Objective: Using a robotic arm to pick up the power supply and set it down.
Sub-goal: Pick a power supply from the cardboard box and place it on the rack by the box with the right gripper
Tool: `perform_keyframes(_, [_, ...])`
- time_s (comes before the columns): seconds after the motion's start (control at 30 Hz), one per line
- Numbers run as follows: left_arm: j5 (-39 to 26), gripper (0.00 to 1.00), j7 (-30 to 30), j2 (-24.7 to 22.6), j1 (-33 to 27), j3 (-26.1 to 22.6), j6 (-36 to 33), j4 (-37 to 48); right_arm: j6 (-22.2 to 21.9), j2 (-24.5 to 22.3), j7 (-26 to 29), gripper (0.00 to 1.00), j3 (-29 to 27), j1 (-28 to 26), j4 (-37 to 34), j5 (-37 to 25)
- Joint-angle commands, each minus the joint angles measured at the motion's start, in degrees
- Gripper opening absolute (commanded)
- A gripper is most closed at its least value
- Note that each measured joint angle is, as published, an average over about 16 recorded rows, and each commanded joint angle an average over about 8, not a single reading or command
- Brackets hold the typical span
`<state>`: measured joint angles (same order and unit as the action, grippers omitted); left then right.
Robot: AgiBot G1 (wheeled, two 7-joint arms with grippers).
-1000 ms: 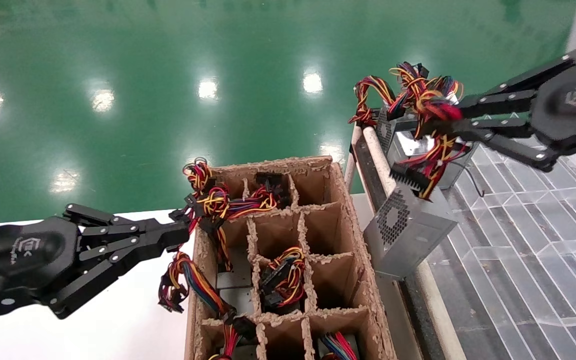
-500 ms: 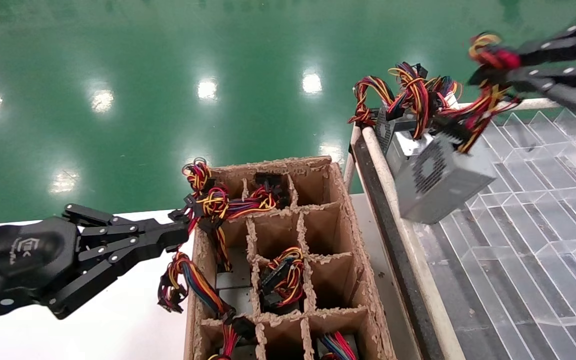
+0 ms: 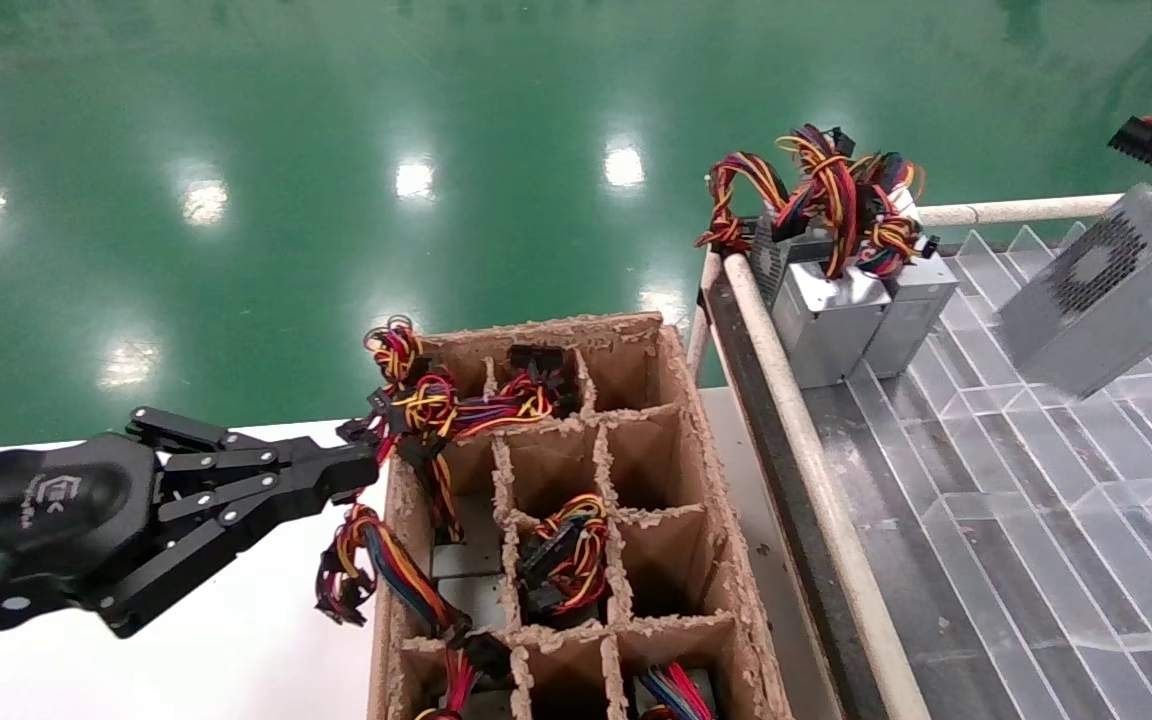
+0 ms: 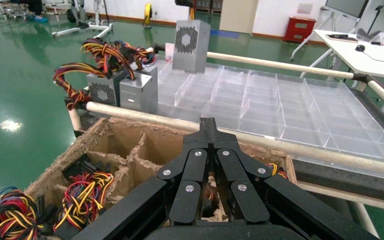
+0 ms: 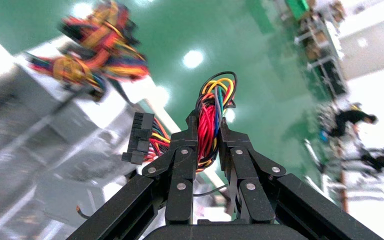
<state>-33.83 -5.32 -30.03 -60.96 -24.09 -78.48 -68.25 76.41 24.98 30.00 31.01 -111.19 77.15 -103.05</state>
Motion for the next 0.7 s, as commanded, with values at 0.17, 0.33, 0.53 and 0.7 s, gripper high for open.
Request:
perform_keyframes(0.17, [0.0,0.00,0.0,0.0,0.0,0.0,0.0,0.0,-6.5,2.1,1.8,0.00,1.6,3.5,-1.3,-6.4])
perform_keyframes(0.33, [0.0,0.00,0.0,0.0,0.0,0.0,0.0,0.0,-12.8,5.4,0.2,0.00,2.4,7.2,-6.3,-7.5])
perform_keyframes(0.53, [0.0,0.00,0.0,0.0,0.0,0.0,0.0,0.0,-18.8,11.1,-6.0,0.00,2.6,8.6,-16.2,-5.5])
perform_keyframes(0.7, [0.0,0.00,0.0,0.0,0.0,0.0,0.0,0.0,-21.4,15.5,-13.0,0.00,2.1,7.7,-24.4,-2.2])
